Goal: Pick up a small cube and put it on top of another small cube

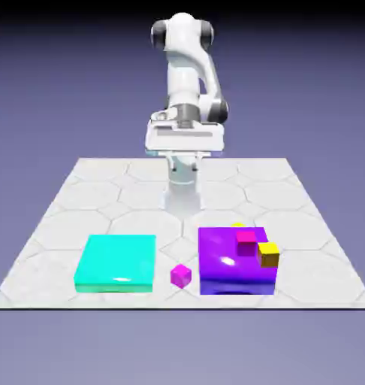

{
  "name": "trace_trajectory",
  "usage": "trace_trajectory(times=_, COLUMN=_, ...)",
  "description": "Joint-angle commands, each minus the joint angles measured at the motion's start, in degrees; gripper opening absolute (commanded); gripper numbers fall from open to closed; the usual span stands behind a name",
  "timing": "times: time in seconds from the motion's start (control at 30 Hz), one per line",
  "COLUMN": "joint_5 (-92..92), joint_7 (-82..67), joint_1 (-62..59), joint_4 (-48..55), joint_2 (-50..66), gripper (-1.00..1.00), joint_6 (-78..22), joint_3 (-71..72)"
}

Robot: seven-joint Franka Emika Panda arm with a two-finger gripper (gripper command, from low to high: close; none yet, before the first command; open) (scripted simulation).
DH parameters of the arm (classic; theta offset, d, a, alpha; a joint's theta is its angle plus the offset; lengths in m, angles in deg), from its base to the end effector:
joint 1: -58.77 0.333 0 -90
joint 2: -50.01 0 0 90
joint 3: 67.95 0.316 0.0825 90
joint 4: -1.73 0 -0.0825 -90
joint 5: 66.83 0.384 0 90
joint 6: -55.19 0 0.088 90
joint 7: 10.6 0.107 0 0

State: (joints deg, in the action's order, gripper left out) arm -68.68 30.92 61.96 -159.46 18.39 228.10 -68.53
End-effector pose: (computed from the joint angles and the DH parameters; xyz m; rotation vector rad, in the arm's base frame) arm 0.3900 0.0202 0.4469 -2.5532 0.8593 -0.9974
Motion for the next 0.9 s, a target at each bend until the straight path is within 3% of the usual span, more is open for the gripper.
trace_trajectory(times=0.0, joint_5=-1.5, joint_7=-0.8, joint_1=2.1, joint_4=-0.2, joint_2=0.9, gripper=0.00, joint_6=-0.9, joint_3=-0.5)
trace_trajectory(times=0.87, joint_5=-41.3, joint_7=-21.2, joint_1=56.1, joint_4=-4.2, joint_2=23.2, gripper=0.00, joint_6=-24.5, joint_3=-13.0)
